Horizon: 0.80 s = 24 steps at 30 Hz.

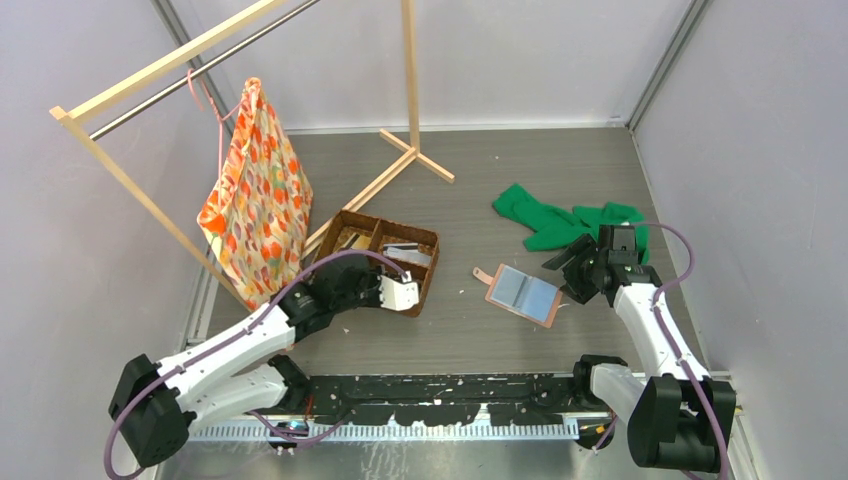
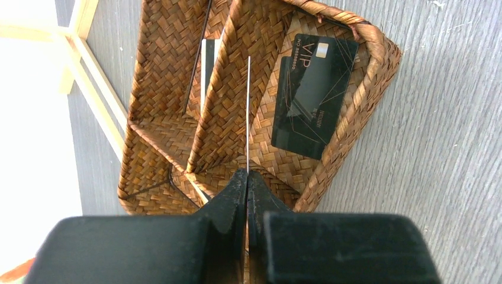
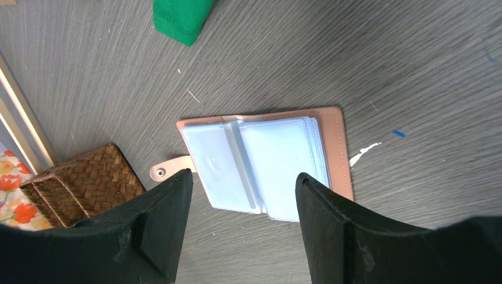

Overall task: Take the credit cards out of the card holder
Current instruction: Place the credit card in the storage box.

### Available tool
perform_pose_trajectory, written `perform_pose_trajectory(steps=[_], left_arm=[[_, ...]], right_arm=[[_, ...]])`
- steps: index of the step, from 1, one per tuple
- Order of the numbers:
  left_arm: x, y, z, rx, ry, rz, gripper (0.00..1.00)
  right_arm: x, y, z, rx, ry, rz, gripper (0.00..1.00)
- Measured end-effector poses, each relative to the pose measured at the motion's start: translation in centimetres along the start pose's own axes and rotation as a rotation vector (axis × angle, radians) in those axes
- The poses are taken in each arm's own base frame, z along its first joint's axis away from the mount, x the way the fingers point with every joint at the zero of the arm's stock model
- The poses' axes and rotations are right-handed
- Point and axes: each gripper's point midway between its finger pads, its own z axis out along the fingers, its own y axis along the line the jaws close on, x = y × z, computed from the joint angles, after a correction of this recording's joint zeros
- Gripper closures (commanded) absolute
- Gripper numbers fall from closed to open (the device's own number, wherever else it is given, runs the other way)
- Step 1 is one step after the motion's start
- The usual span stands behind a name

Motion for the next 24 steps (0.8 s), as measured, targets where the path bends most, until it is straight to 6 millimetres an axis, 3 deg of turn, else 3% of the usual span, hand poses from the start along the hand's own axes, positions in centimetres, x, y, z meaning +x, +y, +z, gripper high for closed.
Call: perform_pose_trajectory(steps=[7, 19, 24], left_arm=[[0.3, -0.5, 1.5, 0.004, 0.026, 0.069, 1.0], [1.1, -1.2, 2.4, -0.006, 0.059, 0.112, 1.0], [1.4, -1.5, 2.6, 0.006, 0.079, 0.119, 0.71]], right_arm=[[0.0, 0.1, 0.1, -0.007, 0.0, 0.002, 0.31], [0.4, -0.2, 0.3, -0.005, 0.01, 0.004, 0.31], [0.4, -0.2, 0.3, -0.006, 0.009, 0.004, 0.31]])
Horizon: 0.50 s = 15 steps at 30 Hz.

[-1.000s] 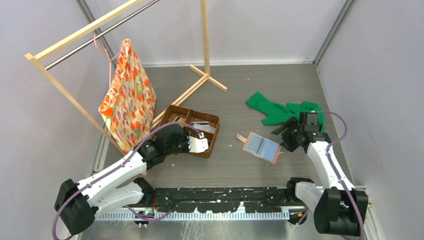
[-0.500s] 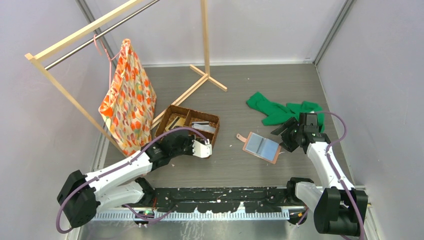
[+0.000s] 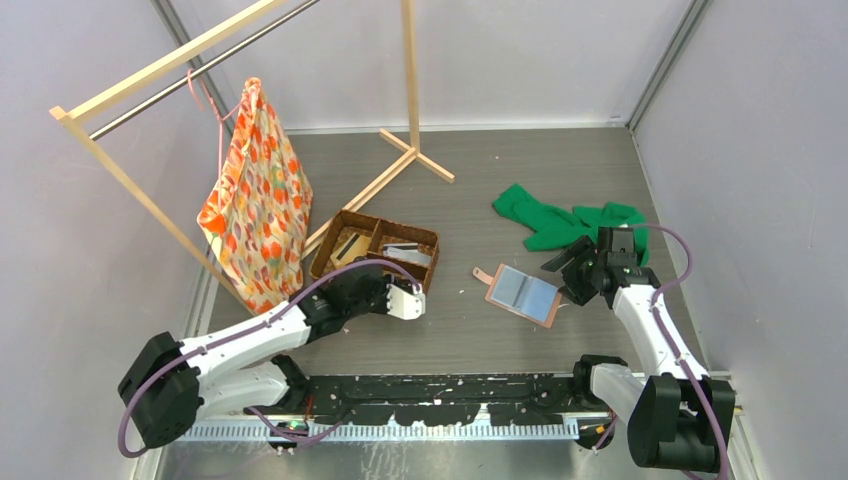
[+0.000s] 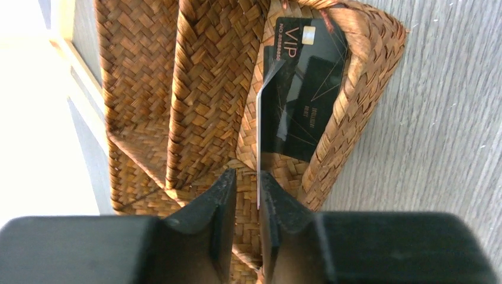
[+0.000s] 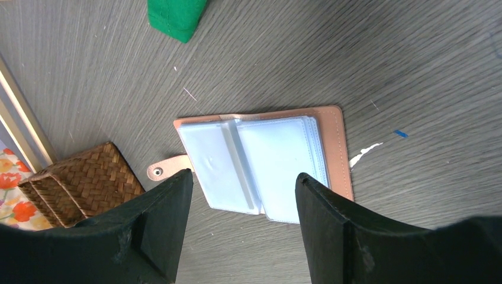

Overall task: Take the credit cards out of the card holder
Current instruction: Place the credit card in the storage box, then remove the credit card from the card holder.

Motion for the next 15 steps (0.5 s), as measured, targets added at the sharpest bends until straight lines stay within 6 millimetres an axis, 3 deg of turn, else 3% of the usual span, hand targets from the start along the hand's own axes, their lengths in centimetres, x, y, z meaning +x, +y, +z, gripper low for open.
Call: perform_pose_trajectory(steps=[3, 8, 15], left_arm=[[0.2, 0.0, 0.0, 0.001, 0.012, 0.002, 0.66], [0.0, 0.2, -0.6, 0.011, 0.022, -0.02, 0.66], [-0.9, 1.5, -3.0, 0.007, 0.02, -0.097, 0.68]], right_arm=[[0.1, -0.2, 0.1, 0.003, 0.003, 0.001, 0.31], [0.4, -0.4, 0.2, 0.008, 0.009, 0.002, 0.32], [0.4, -0.4, 0.2, 0.006, 0.01, 0.002, 0.32]])
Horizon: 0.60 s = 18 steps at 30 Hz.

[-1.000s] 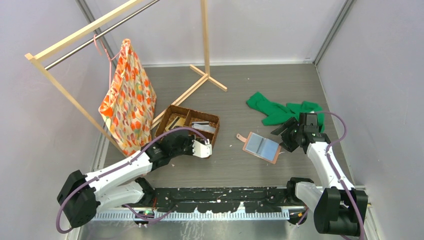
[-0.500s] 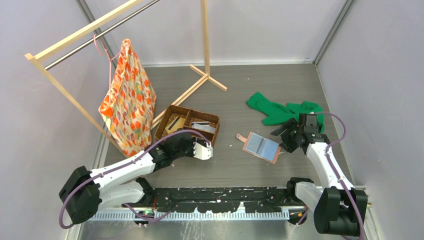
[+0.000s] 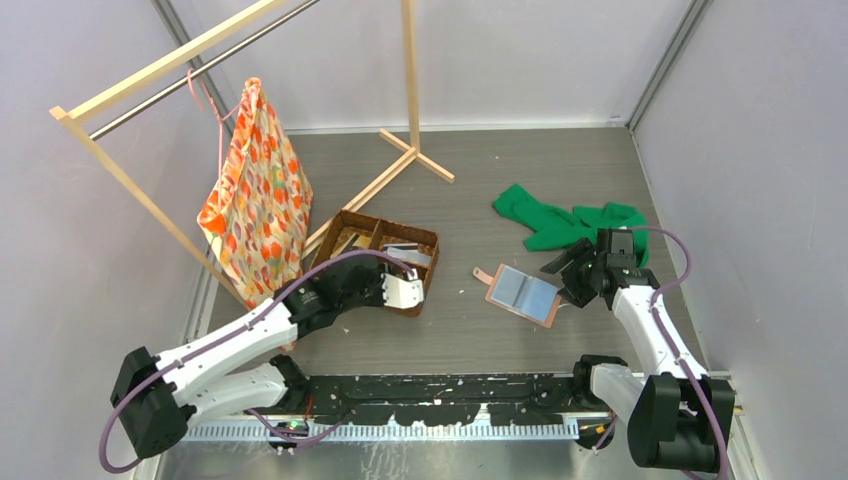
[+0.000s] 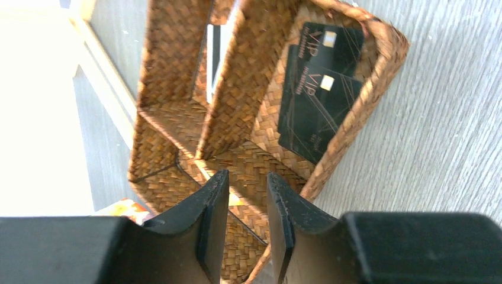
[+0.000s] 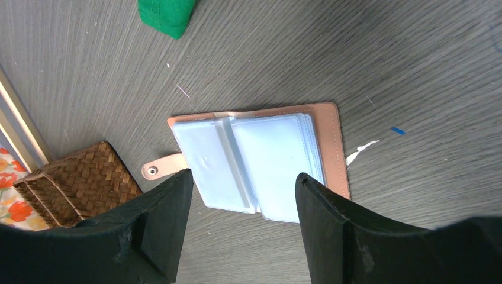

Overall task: Take the credit cards out of the card holder
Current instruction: Remove the credit card from the card holder.

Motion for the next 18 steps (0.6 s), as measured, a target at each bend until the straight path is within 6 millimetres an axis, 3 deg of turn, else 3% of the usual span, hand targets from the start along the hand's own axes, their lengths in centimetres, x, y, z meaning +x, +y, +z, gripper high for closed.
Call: perform_pose_trajectory(steps=[4, 10, 14, 18], left_arm=[[-1.7, 1.9, -1.7, -0.042, -0.045, -0.053, 0.65], [-5.7, 5.7, -3.6, -0.105, -0.135, -0.226, 0.6], [-8.7, 8.0, -2.9, -0.093, -0.143, -0.413, 0.6], [-10.7, 8.9, -0.9, -0.051, -0.1, -0.574, 0.61]], right_arm=[[0.0, 0.0, 0.0, 0.0, 0.0, 0.0, 0.32], [0.0, 0.0, 0.0, 0.0, 0.001, 0.0, 0.32], [0.0, 0.0, -0.1, -0.001, -0.001, -0.001, 0.32], [0.0, 0.0, -0.1, -0.003, -0.002, -0.001, 0.32]])
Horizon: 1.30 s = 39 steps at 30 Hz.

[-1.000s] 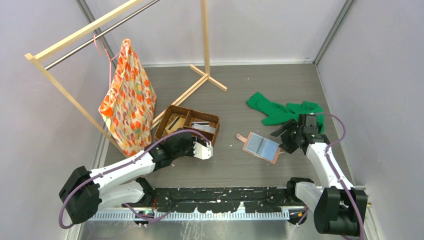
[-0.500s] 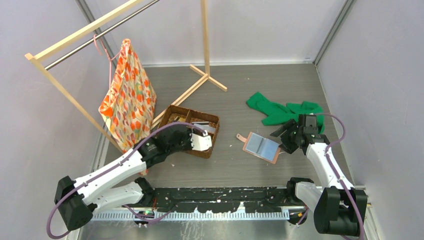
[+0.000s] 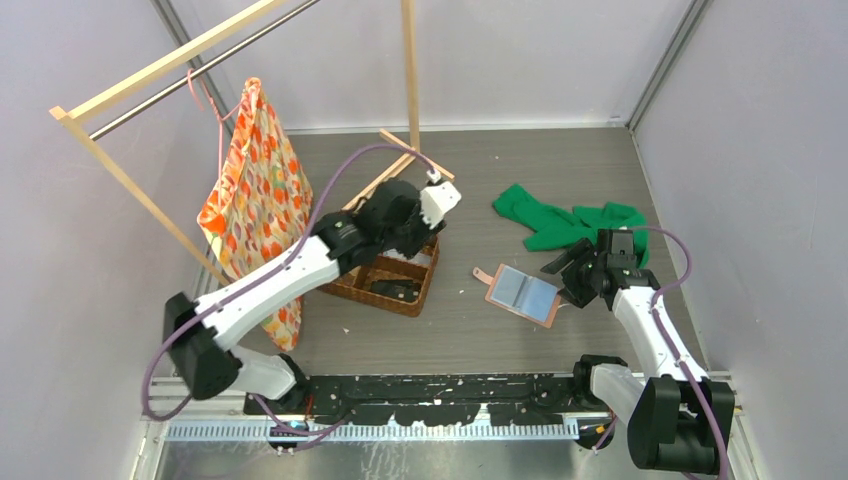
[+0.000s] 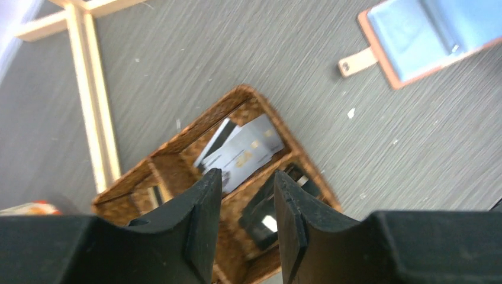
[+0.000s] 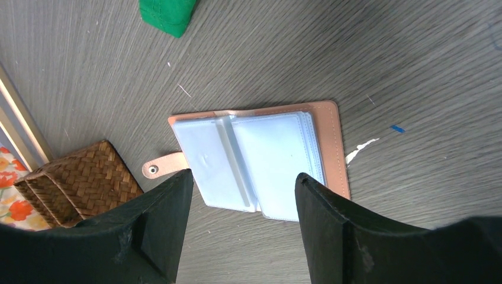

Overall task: Take the credit cards out of the card holder
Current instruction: Remove the credit card from the card holder.

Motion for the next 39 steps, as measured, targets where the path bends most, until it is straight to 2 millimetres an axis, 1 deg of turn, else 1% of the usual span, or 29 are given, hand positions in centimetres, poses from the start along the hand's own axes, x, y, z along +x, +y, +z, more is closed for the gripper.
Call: perform_pose_trajectory(steps=[2, 6, 9, 11, 12, 14, 15, 18, 20, 22, 25, 29, 31, 36, 39], left_arm=[[-0.9, -0.6, 1.4, 0.011, 0.025, -0.095, 0.6], [-2.2, -2.8, 4.2, 0.06, 0.063, -0.289, 0.59], [-3.4, -5.1, 6.4, 0.122, 0.092, -0.393, 0.55], [-4.1, -7.0, 8.0, 0.168, 0.113, -0.448, 0.56], [-4.2, -8.3, 8.9, 0.203, 0.131, -0.481, 0.56], [-3.9, -10.7, 10.5, 0.267, 0.165, -0.531, 0.56], [-3.5, -12.0, 11.6, 0.297, 0.191, -0.556, 0.56], [-1.7, -14.9, 14.0, 0.355, 0.277, -0.615, 0.55], [-0.6, -16.4, 15.4, 0.377, 0.328, -0.648, 0.53], [0.3, -17.4, 16.5, 0.386, 0.361, -0.674, 0.52], [0.6, -17.9, 17.3, 0.383, 0.38, -0.704, 0.51], [-0.4, -17.9, 18.2, 0.385, 0.359, -0.725, 0.51], [-0.6, -18.1, 18.7, 0.385, 0.355, -0.737, 0.5], [0.1, -18.4, 19.4, 0.381, 0.37, -0.742, 0.51], [0.9, -18.6, 19.9, 0.375, 0.388, -0.741, 0.5]], right_arm=[[0.0, 0.0, 0.0, 0.001, 0.001, 0.0, 0.32], [0.1, -0.1, 0.0, 0.003, 0.002, 0.001, 0.32], [0.0, -0.1, -0.1, 0.005, -0.002, 0.0, 0.32], [0.0, -0.2, -0.2, 0.006, -0.006, -0.001, 0.32], [0.0, -0.2, -0.2, 0.007, -0.007, -0.001, 0.32], [-0.1, -0.3, -0.2, 0.011, -0.009, 0.0, 0.32], [-0.1, -0.3, -0.2, 0.014, -0.011, 0.001, 0.32], [-0.2, -0.6, -0.2, 0.025, -0.017, 0.005, 0.32], [-0.4, -0.8, -0.2, 0.032, -0.024, 0.007, 0.31], [-0.6, -1.2, -0.1, 0.041, -0.03, 0.013, 0.31], [-0.5, -2.5, 0.2, 0.07, -0.027, 0.036, 0.31], [-0.2, -4.2, 0.8, 0.108, -0.008, 0.078, 0.31], [0.0, -4.8, 1.1, 0.124, 0.005, 0.096, 0.31], [0.3, -5.4, 1.9, 0.136, 0.034, 0.116, 0.31], [0.4, -5.1, 2.1, 0.119, 0.045, 0.119, 0.31]])
